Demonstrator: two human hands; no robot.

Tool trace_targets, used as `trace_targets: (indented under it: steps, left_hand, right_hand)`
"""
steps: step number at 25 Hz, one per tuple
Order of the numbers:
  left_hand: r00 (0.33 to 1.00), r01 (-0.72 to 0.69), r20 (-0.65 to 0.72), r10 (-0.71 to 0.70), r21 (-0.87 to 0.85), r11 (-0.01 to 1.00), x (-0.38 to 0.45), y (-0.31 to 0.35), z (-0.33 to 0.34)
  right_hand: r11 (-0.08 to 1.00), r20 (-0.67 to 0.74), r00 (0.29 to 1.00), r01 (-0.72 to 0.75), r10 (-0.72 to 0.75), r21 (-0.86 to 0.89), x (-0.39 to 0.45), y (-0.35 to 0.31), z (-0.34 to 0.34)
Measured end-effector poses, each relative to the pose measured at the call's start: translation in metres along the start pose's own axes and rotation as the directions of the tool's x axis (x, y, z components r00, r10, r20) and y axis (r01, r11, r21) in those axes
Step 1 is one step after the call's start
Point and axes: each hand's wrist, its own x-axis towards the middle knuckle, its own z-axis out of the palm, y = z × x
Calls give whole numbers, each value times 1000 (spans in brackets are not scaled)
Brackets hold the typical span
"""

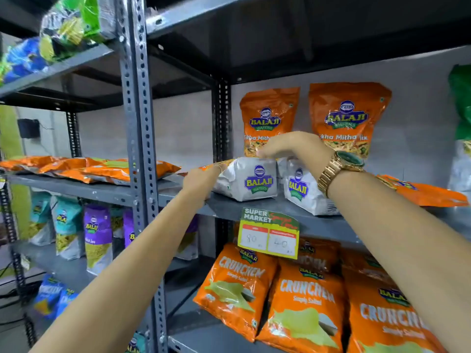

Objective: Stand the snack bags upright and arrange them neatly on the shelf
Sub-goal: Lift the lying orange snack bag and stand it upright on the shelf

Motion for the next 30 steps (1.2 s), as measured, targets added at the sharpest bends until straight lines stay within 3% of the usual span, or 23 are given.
trace_targets:
  steps: [3,6,8,13,18,24,27,30]
  left_hand:
    - [970,209,180,-165,-258,943,16,0,4]
    - [935,278,291,-204,-239,931,32,2,4]
    - [932,310,289,-218,-323,894,48,-4,8]
    - [975,194,190,-116,-471,860,35,-6,12]
    - [985,104,170,-9,-557,824,20,-2,7]
    - [927,-211,134,350,-586,782,19,-5,-10]
    - [893,-253,166,419,-584,771,30,-9,-18]
    - [872,-253,236,429,-533,808,36,-14,-27]
  right_hand:
    - [999,131,991,-33,37,-32,1,-9,6]
    - [990,162,986,-71,51,118,0,-12,7]
    - [984,208,977,-75,41,160,-2,-15,6]
    - [975,183,983,-39,-2,218,-8,-18,7]
    - [941,42,999,16,-32,339,-17,-19,11]
    - [802,-71,997,13,37,598,-25,-19,14]
    - [738,-58,997,6,44,675,-29,-26,29]
    - [562,-17,998,-24,67,827,-26,-26,51]
